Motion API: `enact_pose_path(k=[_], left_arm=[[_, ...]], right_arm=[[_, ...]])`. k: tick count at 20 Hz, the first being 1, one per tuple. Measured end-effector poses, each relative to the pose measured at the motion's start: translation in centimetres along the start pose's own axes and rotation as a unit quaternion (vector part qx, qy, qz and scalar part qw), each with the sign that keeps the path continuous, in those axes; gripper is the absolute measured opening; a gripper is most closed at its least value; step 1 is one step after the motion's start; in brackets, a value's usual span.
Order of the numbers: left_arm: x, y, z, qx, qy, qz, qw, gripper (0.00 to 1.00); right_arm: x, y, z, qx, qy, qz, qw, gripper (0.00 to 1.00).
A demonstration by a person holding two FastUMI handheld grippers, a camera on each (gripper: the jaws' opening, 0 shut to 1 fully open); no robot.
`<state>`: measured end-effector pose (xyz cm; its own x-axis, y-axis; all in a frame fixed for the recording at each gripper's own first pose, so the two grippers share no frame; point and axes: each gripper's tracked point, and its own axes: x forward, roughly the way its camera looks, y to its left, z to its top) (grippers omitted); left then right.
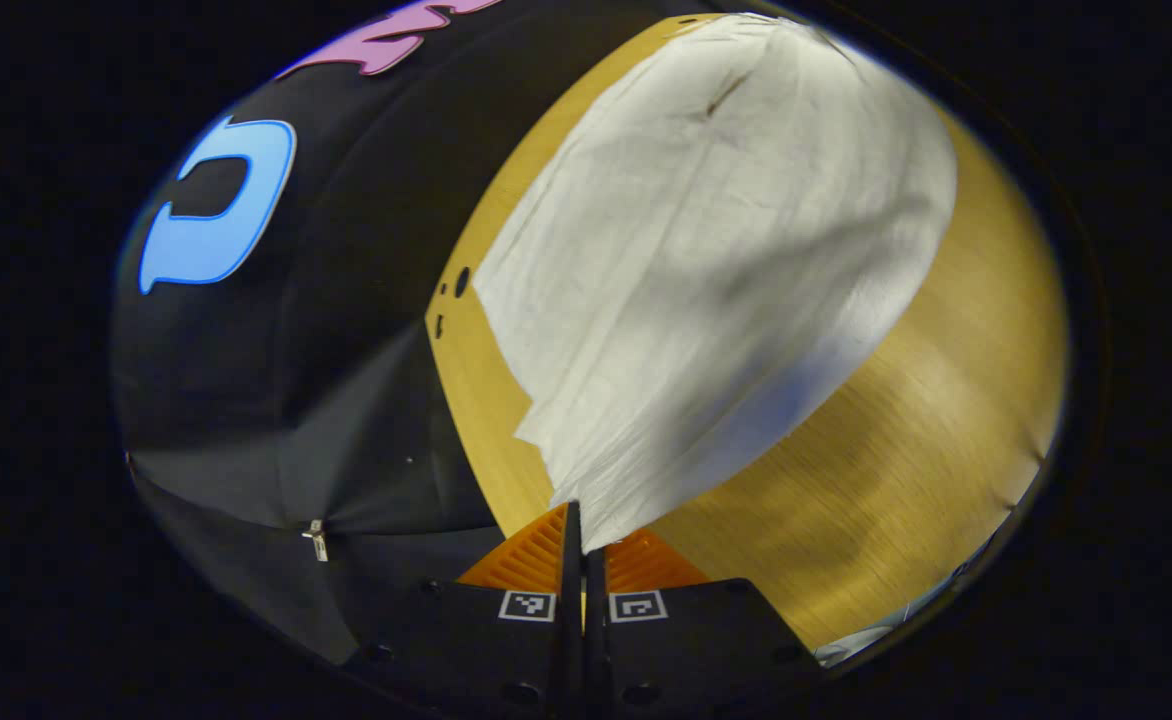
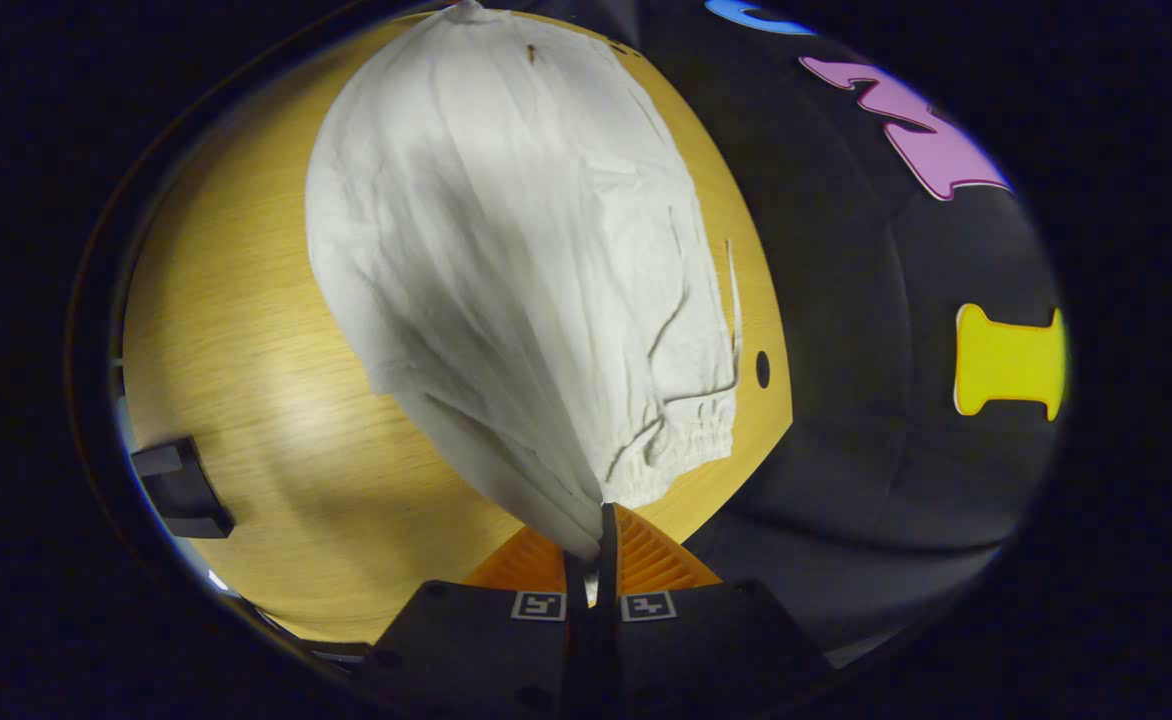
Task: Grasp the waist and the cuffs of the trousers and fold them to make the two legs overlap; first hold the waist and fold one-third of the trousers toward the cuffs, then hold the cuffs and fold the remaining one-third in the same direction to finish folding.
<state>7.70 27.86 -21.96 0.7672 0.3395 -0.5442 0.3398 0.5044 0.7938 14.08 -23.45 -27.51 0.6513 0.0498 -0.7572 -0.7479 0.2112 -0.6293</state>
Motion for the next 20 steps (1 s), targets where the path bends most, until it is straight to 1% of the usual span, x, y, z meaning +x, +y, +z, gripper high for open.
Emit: enact_pose_path(k=[3, 6, 7, 8, 9, 10, 13, 16, 19, 20], left_arm=[[-0.8, 2.6, 2.4, -0.028, -0.017, 0.019, 0.999, 0.05], [-0.5, 5.6, 5.1, -0.057, -0.033, 0.037, 0.997, 0.05], [-0.4, 6.5, 6.0, -0.071, -0.041, 0.042, 0.996, 0.05], [-0.2, 7.5, 6.9, -0.083, -0.047, 0.046, 0.994, 0.08], [0.1, 8.7, 7.9, -0.094, -0.052, 0.052, 0.993, 0.05], [0.4, 9.7, 8.9, -0.106, -0.059, 0.055, 0.991, 0.05], [2.4, 12.3, 11.5, -0.149, -0.075, 0.057, 0.984, 0.05], [5.0, 14.8, 13.9, -0.211, -0.082, 0.053, 0.973, 0.05], [8.4, 17.0, 16.2, -0.286, -0.086, 0.045, 0.953, 0.05], [9.6, 17.4, 16.8, -0.298, -0.081, 0.042, 0.95, 0.05]], right_arm=[[-0.3, -3.8, 1.4, 0.069, -0.019, -0.033, 0.997, 0.05], [-1.0, -7.7, 2.8, 0.131, -0.03, -0.06, 0.989, 0.05], [-1.1, -9.0, 3.3, 0.15, -0.033, -0.067, 0.986, 0.05], [-0.6, -10.2, 3.6, 0.169, -0.035, -0.073, 0.982, 0.05], [-0.1, -11.6, 4.1, 0.187, -0.041, -0.08, 0.978, 0.05], [0.9, -12.7, 4.5, 0.205, -0.045, -0.085, 0.974, 0.05], [2.3, -15.5, 6.7, 0.258, -0.068, -0.09, 0.96, 0.05], [4.2, -18.1, 8.1, 0.305, -0.074, -0.093, 0.945, 0.05], [6.9, -20.5, 8.5, 0.353, -0.064, -0.097, 0.928, 0.05], [8.1, -21.2, 8.4, 0.37, -0.058, -0.098, 0.922, 0.0]])
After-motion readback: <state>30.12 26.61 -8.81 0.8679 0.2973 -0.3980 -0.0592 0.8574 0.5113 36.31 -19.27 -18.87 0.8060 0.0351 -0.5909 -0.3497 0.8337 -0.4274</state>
